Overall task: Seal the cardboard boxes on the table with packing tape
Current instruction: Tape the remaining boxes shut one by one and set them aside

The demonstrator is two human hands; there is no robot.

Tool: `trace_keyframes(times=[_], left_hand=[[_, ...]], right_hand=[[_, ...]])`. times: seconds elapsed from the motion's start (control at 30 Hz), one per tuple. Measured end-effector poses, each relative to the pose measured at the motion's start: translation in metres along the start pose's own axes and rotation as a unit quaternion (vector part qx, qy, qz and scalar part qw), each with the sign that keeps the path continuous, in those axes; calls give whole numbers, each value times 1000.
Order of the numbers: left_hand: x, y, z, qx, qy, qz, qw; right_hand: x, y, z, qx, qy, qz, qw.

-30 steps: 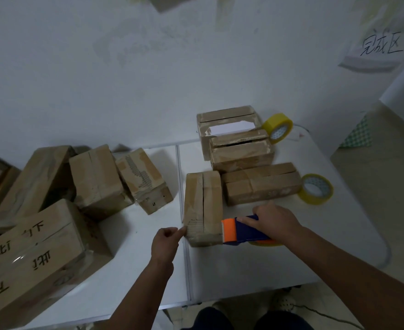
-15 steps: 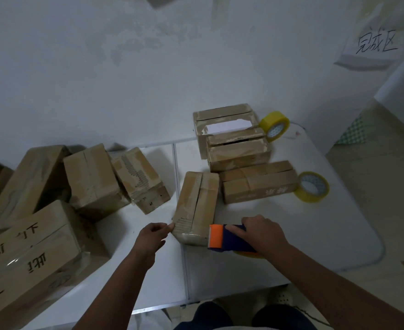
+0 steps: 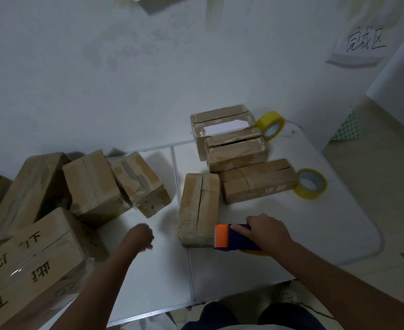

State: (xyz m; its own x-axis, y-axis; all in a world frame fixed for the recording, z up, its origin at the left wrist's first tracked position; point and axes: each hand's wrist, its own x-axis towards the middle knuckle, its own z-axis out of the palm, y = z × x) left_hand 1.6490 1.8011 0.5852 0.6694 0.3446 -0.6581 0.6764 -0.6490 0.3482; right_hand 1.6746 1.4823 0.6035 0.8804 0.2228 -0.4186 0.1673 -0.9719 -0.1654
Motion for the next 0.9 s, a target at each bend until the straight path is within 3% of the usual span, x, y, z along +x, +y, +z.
trace_keyframes(times=[0.03,0.1,0.17,0.2,0.27,0.4,0.9], left_hand=[[1,4,-1,85,76,69,991],[0,17,7,133,197,288,928],[-5,39,21,133,183,451,863],[-7,50,30,168,159,491,840],[-3,61,48,252,134,507,813],[17,47,64,343,143,459,807],[22,46,68,349,136,450,810]], right_hand=[[0,1,-1,0,2,1,1000],[-1,0,1,3,1,2,1000],[0,-2,2,3,5,1,1000],[0,-3,3,2,8,0,1000],[1,-2,3,3,12,-2,1000],[4,0,3,24,17,-1,1000],[-6,32,9,49,41,-33,997]])
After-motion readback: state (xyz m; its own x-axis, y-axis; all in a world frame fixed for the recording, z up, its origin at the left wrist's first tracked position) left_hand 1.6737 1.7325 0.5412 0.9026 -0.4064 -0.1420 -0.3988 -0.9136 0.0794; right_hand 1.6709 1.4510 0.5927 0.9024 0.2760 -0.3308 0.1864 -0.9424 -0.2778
